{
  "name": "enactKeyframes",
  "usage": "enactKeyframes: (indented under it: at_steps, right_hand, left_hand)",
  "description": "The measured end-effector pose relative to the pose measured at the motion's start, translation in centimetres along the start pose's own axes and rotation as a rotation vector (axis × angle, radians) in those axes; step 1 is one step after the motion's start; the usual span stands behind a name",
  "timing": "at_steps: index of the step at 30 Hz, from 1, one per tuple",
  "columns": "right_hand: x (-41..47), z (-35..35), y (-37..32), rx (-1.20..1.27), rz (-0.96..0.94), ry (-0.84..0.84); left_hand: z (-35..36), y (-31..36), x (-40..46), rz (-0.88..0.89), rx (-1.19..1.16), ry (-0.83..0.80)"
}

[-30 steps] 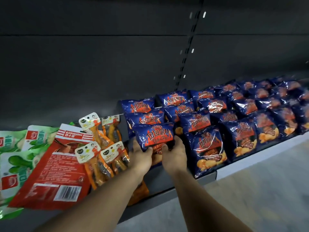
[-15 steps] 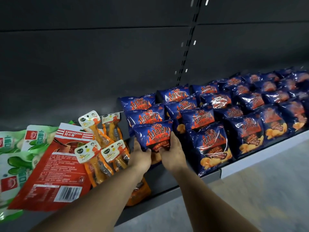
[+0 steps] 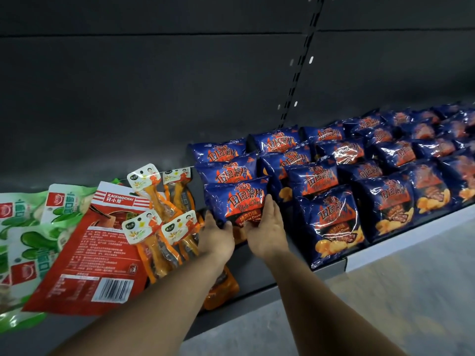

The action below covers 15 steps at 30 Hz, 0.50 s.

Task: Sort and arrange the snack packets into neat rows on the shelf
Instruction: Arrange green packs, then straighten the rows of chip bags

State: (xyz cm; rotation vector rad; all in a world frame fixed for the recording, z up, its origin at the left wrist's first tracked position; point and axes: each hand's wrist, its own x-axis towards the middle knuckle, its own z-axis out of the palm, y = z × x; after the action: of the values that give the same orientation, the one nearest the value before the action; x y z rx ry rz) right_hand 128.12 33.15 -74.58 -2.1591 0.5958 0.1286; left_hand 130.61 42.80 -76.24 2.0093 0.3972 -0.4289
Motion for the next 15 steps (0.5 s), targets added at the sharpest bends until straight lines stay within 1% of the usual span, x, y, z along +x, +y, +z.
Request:
enactKeyframes:
  at_steps: [5, 11, 15]
  right_hand:
    - [-0.5, -0.2, -0.9, -0.033, -0.007, 0.086]
    - [-1.2, 0.0, -2.7, -0.046, -0.049, 0.314]
    - [-1.9, 0.8, -4.4, -0.050, -0.039, 0.286]
  left_hand:
    - [-0.6, 0.4, -0.7, 0.016, -0.005, 0.008]
    - [-2.7, 1.0, -1.8, 0.072, 0.005, 0.050]
    - [-4.7, 1.2, -2.4, 0.089, -0.015, 0.074]
